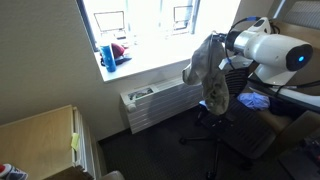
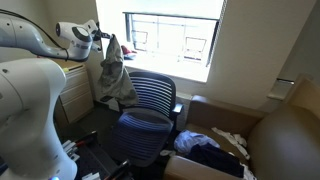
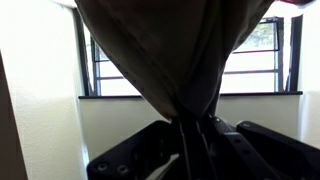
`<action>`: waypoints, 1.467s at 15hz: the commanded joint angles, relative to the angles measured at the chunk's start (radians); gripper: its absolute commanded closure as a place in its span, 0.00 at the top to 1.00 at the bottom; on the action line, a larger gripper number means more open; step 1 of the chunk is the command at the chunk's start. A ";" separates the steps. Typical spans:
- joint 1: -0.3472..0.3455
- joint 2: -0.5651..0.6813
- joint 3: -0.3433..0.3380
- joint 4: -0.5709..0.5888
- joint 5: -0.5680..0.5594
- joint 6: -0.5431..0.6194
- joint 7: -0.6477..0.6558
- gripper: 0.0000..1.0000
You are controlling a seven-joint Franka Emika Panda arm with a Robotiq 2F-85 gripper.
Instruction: Place cloth in the chair on the chair's right arm rest
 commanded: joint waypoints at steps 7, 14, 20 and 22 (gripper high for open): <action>0.025 -0.120 0.167 -0.040 0.094 -0.014 -0.107 0.02; 0.004 -0.235 0.344 -0.084 0.070 -0.122 -0.137 0.02; -0.002 -0.221 0.307 -0.108 0.065 -0.250 -0.141 0.32; 0.003 -0.187 0.310 -0.092 0.068 -0.224 -0.111 0.14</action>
